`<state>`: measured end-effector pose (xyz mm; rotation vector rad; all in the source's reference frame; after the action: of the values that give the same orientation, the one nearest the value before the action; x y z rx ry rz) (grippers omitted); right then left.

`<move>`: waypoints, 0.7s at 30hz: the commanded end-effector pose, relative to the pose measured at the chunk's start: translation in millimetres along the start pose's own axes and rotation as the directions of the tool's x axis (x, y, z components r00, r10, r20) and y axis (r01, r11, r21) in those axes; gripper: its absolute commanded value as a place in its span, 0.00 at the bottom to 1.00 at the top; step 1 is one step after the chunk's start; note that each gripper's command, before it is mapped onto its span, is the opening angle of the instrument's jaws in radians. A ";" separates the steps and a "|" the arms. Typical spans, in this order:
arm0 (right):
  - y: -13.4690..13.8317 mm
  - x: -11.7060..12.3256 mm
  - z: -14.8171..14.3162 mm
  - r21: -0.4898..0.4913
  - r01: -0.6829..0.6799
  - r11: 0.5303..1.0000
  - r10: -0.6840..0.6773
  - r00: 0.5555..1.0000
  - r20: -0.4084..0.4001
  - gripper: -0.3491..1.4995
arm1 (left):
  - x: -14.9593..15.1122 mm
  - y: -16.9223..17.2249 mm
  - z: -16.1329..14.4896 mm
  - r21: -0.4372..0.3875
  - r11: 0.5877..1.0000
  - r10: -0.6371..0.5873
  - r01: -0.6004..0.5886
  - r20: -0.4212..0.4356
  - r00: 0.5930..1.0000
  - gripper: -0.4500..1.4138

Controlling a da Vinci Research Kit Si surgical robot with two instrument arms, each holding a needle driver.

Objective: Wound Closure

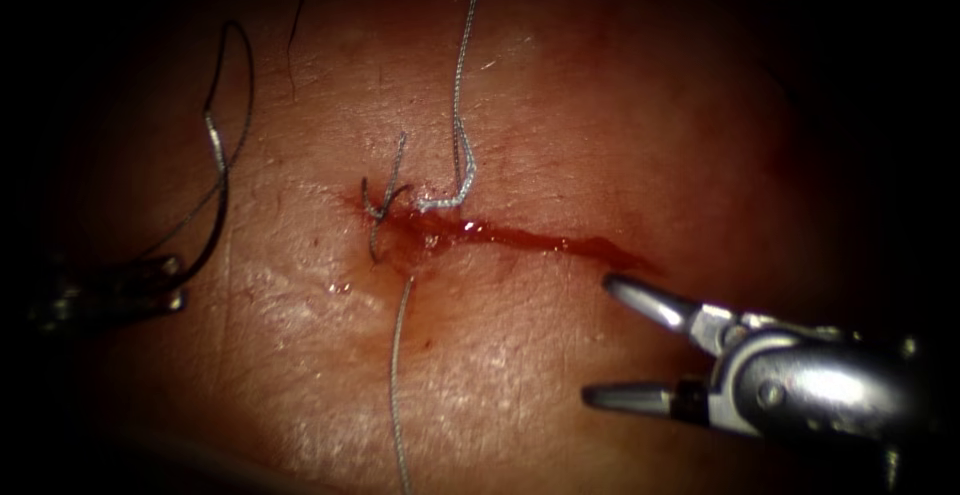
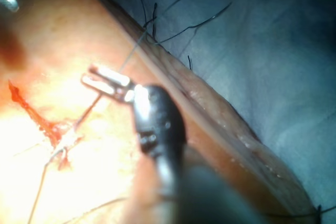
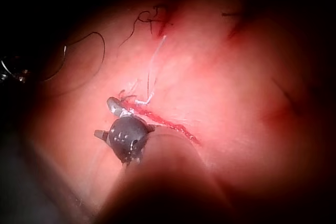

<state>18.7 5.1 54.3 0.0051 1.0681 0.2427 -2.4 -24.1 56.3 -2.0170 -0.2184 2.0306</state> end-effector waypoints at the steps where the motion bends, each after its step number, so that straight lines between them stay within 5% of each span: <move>1: 3.3 -1.1 2.7 -0.011 -0.075 0.997 0.075 0.997 -0.003 0.83 | -0.8 0.8 -0.1 0.000 1.000 -0.003 0.003 0.003 1.000 0.00; 3: 5.9 -2.0 5.2 -0.003 -0.093 0.996 0.093 0.995 0.021 0.85 | -0.8 0.8 0.0 -0.001 1.000 -0.009 0.009 0.003 1.000 0.00; 12: 8.0 -6.7 11.6 0.066 -0.158 0.985 0.153 0.985 0.080 0.75 | -1.4 1.3 0.7 -0.012 1.000 -0.009 0.009 0.012 1.000 0.00; 17: 9.1 -12.6 17.4 0.208 -0.051 0.977 0.023 0.991 0.133 0.76 | -1.3 1.2 0.7 -0.014 1.000 -0.009 0.009 0.011 1.000 0.00; 21: 8.4 -14.7 19.0 0.248 0.005 0.969 -0.043 0.988 0.147 0.75 | -1.3 1.2 0.7 -0.014 1.000 -0.009 0.009 0.011 1.000 0.00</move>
<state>26.1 12.6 77.0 0.2231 0.9322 0.0641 -3.2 -24.6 56.8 -2.0139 -0.2388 2.0404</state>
